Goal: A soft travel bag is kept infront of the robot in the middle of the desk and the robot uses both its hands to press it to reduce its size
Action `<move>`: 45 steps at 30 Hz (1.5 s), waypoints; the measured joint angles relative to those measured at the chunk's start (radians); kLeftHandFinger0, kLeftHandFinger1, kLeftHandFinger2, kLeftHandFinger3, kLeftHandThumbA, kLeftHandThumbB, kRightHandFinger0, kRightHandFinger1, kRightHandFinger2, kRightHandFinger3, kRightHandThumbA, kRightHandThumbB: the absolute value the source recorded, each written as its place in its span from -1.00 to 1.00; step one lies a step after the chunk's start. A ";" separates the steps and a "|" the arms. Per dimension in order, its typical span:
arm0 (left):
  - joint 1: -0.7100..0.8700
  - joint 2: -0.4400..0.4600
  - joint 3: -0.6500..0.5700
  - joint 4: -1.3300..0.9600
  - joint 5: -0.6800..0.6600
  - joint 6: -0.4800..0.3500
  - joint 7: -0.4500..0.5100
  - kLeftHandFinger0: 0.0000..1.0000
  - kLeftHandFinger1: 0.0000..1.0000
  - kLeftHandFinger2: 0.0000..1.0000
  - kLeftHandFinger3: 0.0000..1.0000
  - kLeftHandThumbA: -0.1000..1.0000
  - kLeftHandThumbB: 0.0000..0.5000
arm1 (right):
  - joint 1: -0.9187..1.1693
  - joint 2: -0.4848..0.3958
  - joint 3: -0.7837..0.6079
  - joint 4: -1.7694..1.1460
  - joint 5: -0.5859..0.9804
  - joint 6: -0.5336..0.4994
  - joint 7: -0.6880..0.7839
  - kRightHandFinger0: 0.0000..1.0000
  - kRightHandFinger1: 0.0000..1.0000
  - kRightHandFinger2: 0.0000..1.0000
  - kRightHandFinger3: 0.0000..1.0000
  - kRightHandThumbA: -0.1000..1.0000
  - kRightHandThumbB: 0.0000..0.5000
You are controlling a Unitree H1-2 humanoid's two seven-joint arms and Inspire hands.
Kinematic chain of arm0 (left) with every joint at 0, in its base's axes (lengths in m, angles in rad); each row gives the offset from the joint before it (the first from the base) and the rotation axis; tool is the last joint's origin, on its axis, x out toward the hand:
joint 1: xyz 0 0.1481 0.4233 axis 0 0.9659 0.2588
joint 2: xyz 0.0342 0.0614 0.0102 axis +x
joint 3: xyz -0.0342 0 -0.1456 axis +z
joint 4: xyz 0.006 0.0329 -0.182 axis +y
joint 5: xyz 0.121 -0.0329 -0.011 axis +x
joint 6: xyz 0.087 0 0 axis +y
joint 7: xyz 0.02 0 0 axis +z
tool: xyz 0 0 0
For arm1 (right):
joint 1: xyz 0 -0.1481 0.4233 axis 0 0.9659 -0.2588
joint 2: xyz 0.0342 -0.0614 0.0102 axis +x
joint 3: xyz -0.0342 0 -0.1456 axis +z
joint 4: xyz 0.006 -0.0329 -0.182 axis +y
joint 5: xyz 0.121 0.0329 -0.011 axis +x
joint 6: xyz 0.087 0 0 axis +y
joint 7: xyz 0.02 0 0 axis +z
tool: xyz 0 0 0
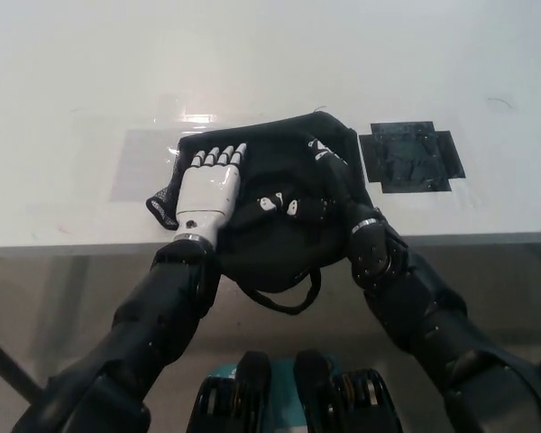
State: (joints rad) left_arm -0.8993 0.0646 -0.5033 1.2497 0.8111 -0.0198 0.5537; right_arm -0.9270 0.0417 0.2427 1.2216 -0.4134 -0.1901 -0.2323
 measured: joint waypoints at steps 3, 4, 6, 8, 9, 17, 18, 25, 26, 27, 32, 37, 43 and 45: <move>-0.001 0.006 0.001 -0.020 -0.005 -0.004 -0.002 1.00 1.00 1.00 1.00 1.00 -0.69 | -0.004 -0.002 -0.002 -0.014 0.004 0.005 0.002 1.00 1.00 1.00 1.00 1.00 0.03; -0.001 0.008 0.001 -0.028 -0.007 -0.006 -0.004 1.00 1.00 1.00 1.00 1.00 -0.69 | -0.004 -0.004 -0.003 -0.029 0.007 0.012 0.005 1.00 1.00 1.00 1.00 1.00 0.04; -0.001 0.018 0.004 -0.059 -0.015 -0.008 -0.018 1.00 1.00 1.00 1.00 1.00 -0.79 | -0.003 -0.011 -0.010 -0.062 0.013 0.027 0.014 1.00 1.00 1.00 1.00 1.00 0.02; 0.005 0.034 0.012 -0.123 -0.024 -0.003 -0.045 1.00 1.00 1.00 1.00 1.00 -0.85 | -0.002 -0.015 -0.019 -0.102 0.020 0.039 0.023 1.00 1.00 1.00 1.00 1.00 -0.01; 0.006 0.046 0.016 -0.158 -0.029 0.000 -0.062 1.00 1.00 1.00 1.00 1.00 -0.88 | -0.002 -0.018 -0.025 -0.128 0.023 0.047 0.028 1.00 1.00 1.00 1.00 1.00 -0.03; -0.061 0.154 0.046 -0.439 -0.045 0.057 -0.218 1.00 1.00 1.00 1.00 1.00 -0.91 | -0.021 -0.058 -0.061 -0.399 0.048 0.140 0.083 1.00 1.00 1.00 1.00 1.00 -0.14; -0.072 0.164 0.054 -0.468 -0.046 0.062 -0.232 1.00 1.00 1.00 1.00 1.00 -0.87 | -0.026 -0.064 -0.063 -0.432 0.050 0.153 0.089 1.00 1.00 1.00 1.00 1.00 -0.16; -0.135 0.209 0.081 -0.624 -0.055 0.083 -0.332 1.00 1.00 1.00 1.00 1.00 -0.70 | -0.075 -0.109 -0.093 -0.636 0.075 0.257 0.159 1.00 1.00 1.00 1.00 1.00 -0.06; -0.137 0.213 0.082 -0.638 -0.056 0.084 -0.346 1.00 1.00 1.00 1.00 1.00 -0.67 | -0.079 -0.116 -0.100 -0.657 0.081 0.271 0.170 1.00 1.00 1.00 1.00 1.00 -0.02; -0.137 0.219 0.084 -0.661 -0.058 0.086 -0.361 1.00 1.00 1.00 1.00 1.00 -0.65 | -0.081 -0.125 -0.104 -0.685 0.085 0.288 0.183 1.00 1.00 1.00 1.00 1.00 -0.04; -0.104 0.249 0.126 -0.834 -0.083 0.103 -0.444 1.00 1.00 1.00 1.00 1.00 -0.68 | -0.060 -0.181 -0.112 -0.857 0.108 0.386 0.259 1.00 1.00 1.00 1.00 1.00 0.05; 0.007 0.259 0.174 -1.033 -0.121 0.124 -0.504 1.00 1.00 1.00 1.00 1.00 -0.41 | 0.049 -0.224 -0.125 -1.053 0.131 0.448 0.305 1.00 1.00 1.00 1.00 1.00 0.24; 0.185 0.258 0.213 -1.268 -0.180 0.141 -0.544 1.00 1.00 1.00 1.00 1.00 -0.23 | 0.232 -0.223 -0.144 -1.262 0.158 0.452 0.311 1.00 1.00 1.00 1.00 1.00 0.13; 0.249 0.257 0.228 -1.350 -0.203 0.147 -0.552 1.00 1.00 1.00 1.00 1.00 -0.23 | 0.298 -0.221 -0.146 -1.338 0.169 0.452 0.311 1.00 1.00 1.00 1.00 1.00 0.01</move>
State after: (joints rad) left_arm -0.6504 0.3218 -0.2753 -0.1006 0.6080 0.1269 0.0021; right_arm -0.6295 -0.1797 0.0966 -0.1162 -0.2446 0.2623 0.0783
